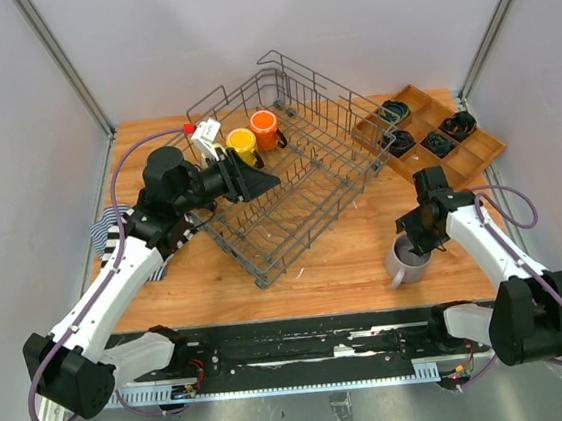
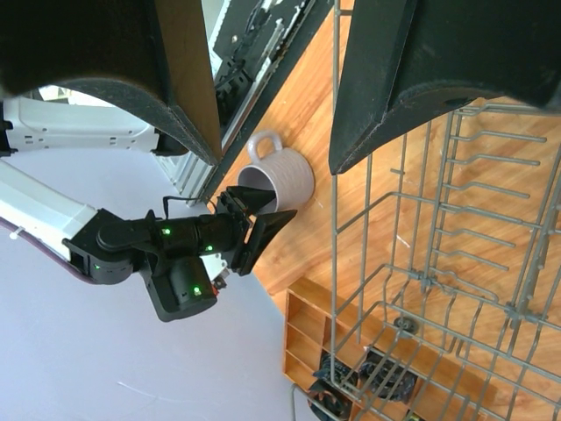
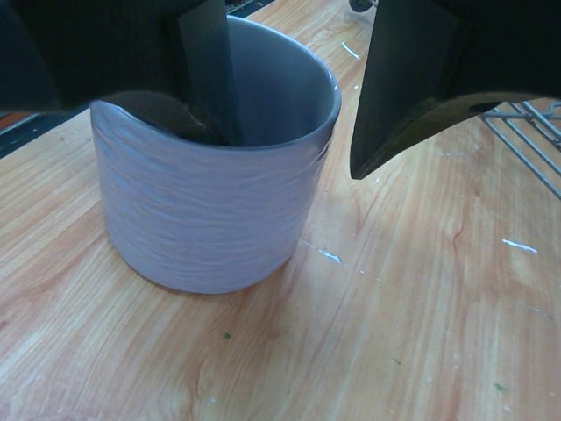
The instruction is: Load the cups into the dish rack
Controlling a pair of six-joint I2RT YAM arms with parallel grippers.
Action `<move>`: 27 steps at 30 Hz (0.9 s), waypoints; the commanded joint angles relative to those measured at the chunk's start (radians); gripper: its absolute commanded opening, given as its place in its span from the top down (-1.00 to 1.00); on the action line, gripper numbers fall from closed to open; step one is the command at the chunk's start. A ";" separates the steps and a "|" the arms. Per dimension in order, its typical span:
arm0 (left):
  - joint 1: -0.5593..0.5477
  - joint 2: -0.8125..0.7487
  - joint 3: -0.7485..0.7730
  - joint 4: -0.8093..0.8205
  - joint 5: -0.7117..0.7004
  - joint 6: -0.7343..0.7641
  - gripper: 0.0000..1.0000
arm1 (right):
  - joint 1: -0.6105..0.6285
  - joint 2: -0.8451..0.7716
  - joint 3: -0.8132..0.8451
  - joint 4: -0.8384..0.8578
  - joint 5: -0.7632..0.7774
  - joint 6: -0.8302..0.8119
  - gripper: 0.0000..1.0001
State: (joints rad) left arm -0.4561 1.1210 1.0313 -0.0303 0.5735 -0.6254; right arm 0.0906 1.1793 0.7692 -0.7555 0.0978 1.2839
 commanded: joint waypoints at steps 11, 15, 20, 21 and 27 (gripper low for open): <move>-0.005 -0.016 0.040 -0.038 0.011 0.004 -0.14 | -0.035 0.090 -0.093 0.119 -0.038 0.004 0.77; -0.005 -0.017 0.031 -0.034 0.011 -0.009 -0.14 | -0.038 0.073 -0.104 0.132 -0.066 -0.051 0.99; -0.004 -0.010 0.019 -0.028 0.003 -0.050 -0.17 | -0.038 -0.022 -0.058 0.141 -0.088 -0.196 0.98; -0.004 -0.008 0.017 -0.028 0.001 -0.062 -0.18 | -0.040 -0.048 -0.040 0.140 -0.097 -0.233 0.99; -0.004 0.012 -0.028 0.052 0.023 -0.179 -0.26 | -0.044 -0.214 0.057 0.252 -0.237 -0.415 0.98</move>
State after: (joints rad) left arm -0.4561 1.1225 1.0336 -0.0559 0.5713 -0.7116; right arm 0.0628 1.0672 0.7250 -0.6205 -0.0387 1.0225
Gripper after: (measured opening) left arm 0.621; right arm 0.173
